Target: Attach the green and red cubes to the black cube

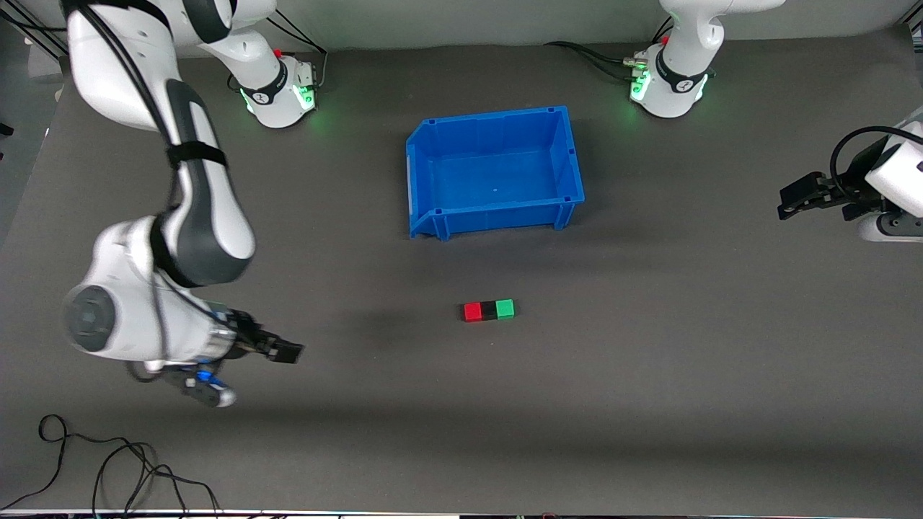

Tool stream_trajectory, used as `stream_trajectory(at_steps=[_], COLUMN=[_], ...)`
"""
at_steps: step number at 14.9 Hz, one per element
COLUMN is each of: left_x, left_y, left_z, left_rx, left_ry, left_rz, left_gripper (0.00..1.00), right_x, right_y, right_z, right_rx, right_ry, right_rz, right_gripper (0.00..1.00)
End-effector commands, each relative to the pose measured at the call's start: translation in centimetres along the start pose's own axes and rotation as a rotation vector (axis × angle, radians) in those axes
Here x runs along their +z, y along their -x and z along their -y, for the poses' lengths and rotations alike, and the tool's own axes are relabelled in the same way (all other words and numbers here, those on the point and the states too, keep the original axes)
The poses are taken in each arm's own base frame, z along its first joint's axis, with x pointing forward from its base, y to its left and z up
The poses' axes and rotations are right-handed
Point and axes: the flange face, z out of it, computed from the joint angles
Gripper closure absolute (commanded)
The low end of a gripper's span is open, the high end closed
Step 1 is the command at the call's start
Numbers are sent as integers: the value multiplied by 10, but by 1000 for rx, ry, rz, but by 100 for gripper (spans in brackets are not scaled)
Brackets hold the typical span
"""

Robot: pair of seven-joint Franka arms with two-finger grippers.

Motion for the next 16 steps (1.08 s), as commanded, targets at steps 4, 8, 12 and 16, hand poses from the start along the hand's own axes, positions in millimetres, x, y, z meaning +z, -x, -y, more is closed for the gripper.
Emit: stream_trajectory(at_steps=[4, 8, 12, 16], left_x=[-11, -13, -14, -14], left_y=[4, 4, 4, 4], left_z=[-2, -2, -2, -2], left_rx=[14, 14, 14, 14], left_ry=[-14, -14, -14, -14], left_rz=[1, -6, -7, -7], left_gripper=[0, 0, 0, 0], right_x=[-94, -133, -169, -173], right_y=[-8, 9, 46, 80], right_z=[-92, -111, -111, -97], right_rx=[-322, -332, -369, -420], right_ry=[33, 86, 63, 95], right_rz=[-93, -91, -91, -113], right_gripper=[0, 0, 0, 0])
